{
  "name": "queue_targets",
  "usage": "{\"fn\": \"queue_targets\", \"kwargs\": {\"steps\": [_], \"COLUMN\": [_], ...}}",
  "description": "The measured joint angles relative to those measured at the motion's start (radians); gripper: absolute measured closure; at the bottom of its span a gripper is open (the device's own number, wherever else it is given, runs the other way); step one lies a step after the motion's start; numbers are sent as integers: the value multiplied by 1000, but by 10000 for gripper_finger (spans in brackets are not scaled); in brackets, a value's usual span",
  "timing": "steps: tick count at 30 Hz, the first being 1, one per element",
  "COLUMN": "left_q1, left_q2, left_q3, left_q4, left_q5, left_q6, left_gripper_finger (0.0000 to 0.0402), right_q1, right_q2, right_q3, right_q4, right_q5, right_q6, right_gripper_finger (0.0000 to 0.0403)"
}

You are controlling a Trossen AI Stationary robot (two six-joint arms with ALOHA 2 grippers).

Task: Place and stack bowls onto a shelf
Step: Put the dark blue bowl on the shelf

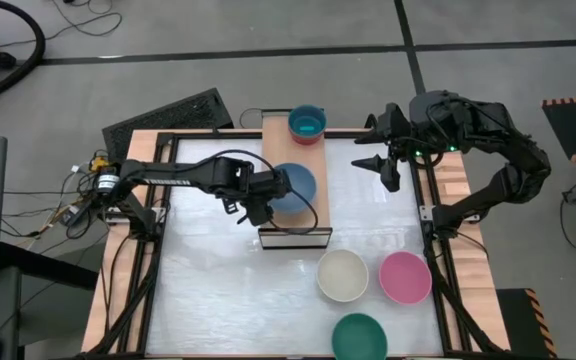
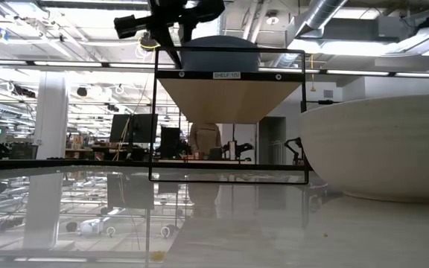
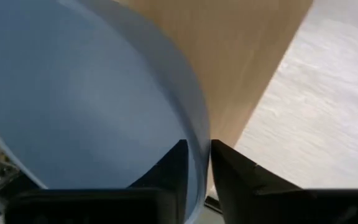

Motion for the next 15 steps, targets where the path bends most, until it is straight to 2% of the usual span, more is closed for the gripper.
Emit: {"fn": "queue_targets", "kwargs": {"steps": [7,15], "left_q1": [-3,-17], "left_q2": [-1,-63], "left_q3": [71,167], "left_q4": [5,-31], "left_q5": [7,-25], "left_q6": [-27,-107], "left_gripper_finger": [275,216], "right_q1": [0,0], "right_q2": [0,0], "right_q3": [0,-1], "right_q4": [-24,-213], "right_q5": [0,82], "right_q6": [11,199], "right_gripper_finger": [121,121]}}
